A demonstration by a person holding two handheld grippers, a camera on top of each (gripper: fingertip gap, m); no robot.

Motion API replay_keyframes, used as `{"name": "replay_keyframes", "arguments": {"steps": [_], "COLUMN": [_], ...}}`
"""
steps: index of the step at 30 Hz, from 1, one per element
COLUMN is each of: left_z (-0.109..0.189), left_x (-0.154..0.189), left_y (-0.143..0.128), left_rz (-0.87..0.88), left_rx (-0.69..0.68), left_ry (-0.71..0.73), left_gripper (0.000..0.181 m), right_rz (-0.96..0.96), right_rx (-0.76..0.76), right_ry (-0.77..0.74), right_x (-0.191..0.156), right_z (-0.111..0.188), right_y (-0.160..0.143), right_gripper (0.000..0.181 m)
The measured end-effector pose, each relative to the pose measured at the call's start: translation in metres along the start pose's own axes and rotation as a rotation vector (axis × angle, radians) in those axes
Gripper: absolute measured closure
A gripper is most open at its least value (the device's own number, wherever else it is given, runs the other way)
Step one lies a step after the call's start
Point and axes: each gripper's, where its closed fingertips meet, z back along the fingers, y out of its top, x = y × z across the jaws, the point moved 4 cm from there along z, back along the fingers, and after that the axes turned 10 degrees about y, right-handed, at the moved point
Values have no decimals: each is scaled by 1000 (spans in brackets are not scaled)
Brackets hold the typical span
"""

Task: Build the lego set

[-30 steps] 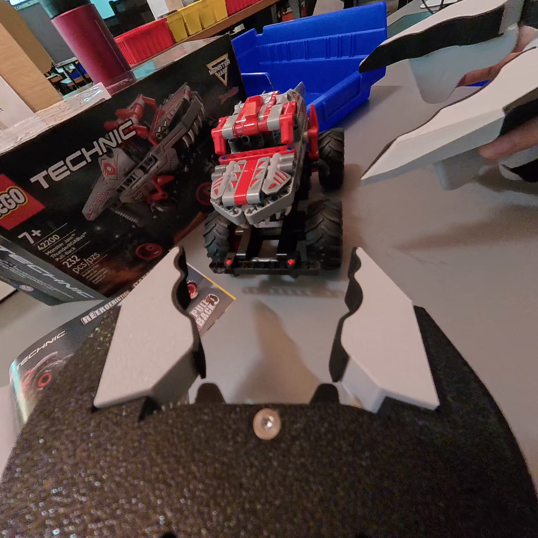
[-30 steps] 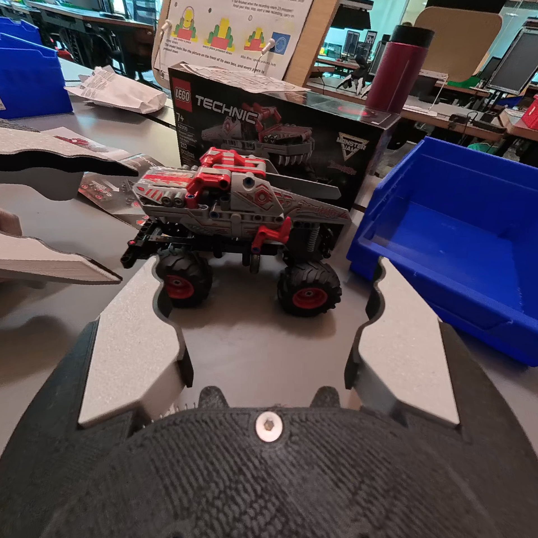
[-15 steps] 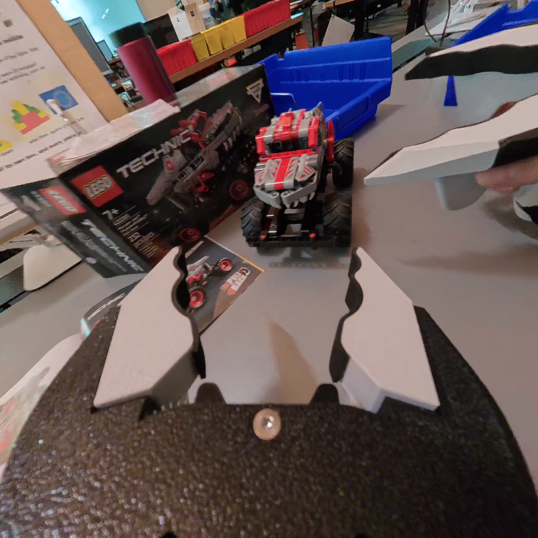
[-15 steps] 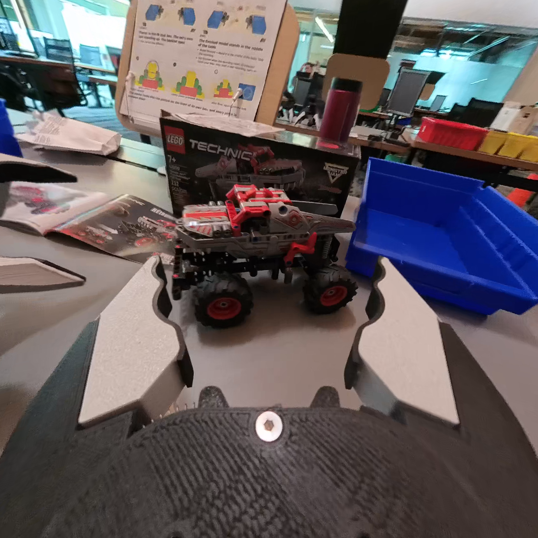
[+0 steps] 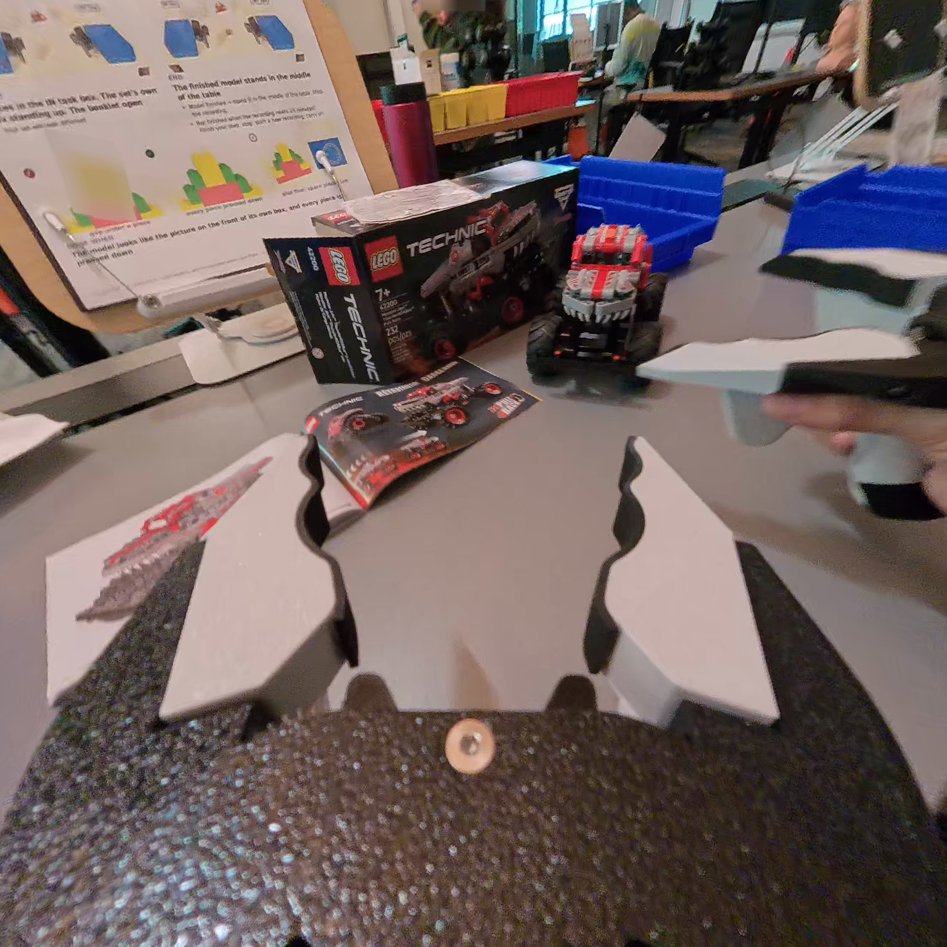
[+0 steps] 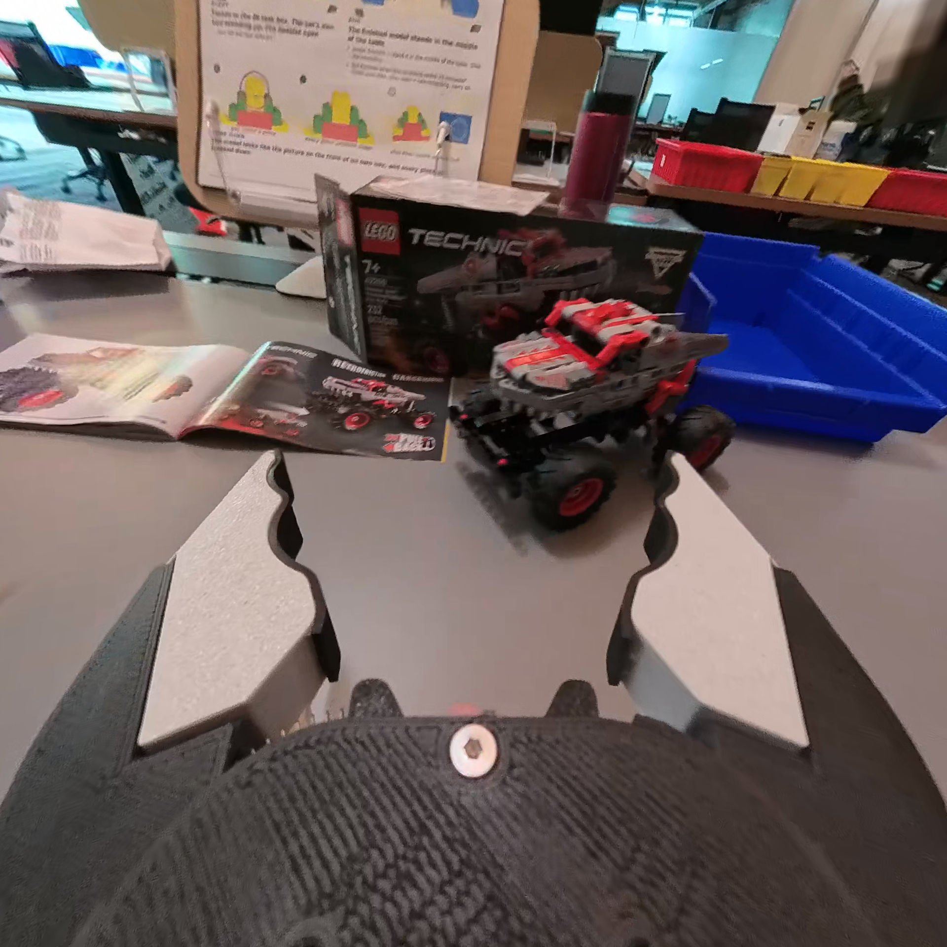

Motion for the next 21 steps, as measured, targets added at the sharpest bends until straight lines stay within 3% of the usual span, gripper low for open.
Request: {"name": "replay_keyframes", "arguments": {"steps": [5,10,15,21], "left_z": [48,82,90,99], "left_x": [-1,10,28,55], "left_y": [-1,8,7,8], "left_rz": [100,100,80,83], "left_rx": [37,76,63,52], "left_ry": [-111,-202,-268,-363], "left_gripper": [68,69,69,70], "right_rz": [36,67,88,89], "right_rx": [-37,-52,-47,-51], "right_ry": [-6,-91,-124,-165], "right_x": [-61,-94,-111,-108], "right_z": [-12,-16,-14,-8], "right_y": [-5,0,4,5], "right_gripper": [43,41,42,41]}}
